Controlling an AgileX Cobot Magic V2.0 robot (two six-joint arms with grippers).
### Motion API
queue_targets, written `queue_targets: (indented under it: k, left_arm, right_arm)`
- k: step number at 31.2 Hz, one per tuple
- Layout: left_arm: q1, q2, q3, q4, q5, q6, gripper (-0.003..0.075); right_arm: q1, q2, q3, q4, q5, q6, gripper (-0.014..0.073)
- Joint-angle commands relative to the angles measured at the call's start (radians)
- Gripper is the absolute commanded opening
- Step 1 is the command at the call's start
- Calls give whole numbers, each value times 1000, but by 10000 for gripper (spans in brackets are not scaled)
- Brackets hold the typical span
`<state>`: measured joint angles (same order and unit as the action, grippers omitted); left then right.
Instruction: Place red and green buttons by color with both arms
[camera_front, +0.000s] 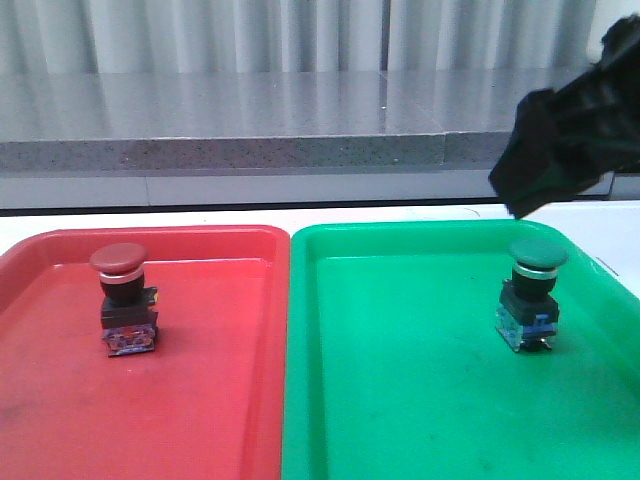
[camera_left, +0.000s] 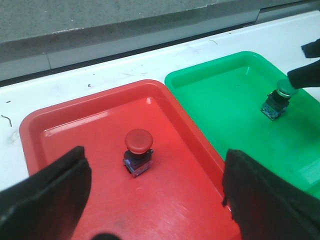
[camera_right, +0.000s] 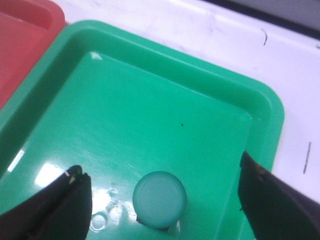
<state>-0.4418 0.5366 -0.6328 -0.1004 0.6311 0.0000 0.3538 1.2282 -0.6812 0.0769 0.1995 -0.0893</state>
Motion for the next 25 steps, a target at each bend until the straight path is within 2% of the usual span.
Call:
queue_targets:
  k: [1,7,18,25]
  left_arm:
    - [5,1,-28,-11,-72,-7,533]
    - [5,1,-28,-11,-72,-7,533]
    - [5,1,-28,-11,-72,-7,533]
    - [5,1,-28,-11,-72,-7,533]
  right_arm:
    - [2,-137,-41,2,50,-11,613]
    - [2,-316,-116,2,328,-11,613]
    - [1,-567,-119,0,531,-11,613]
    - [1,-623,-119,-32,602,-11,613]
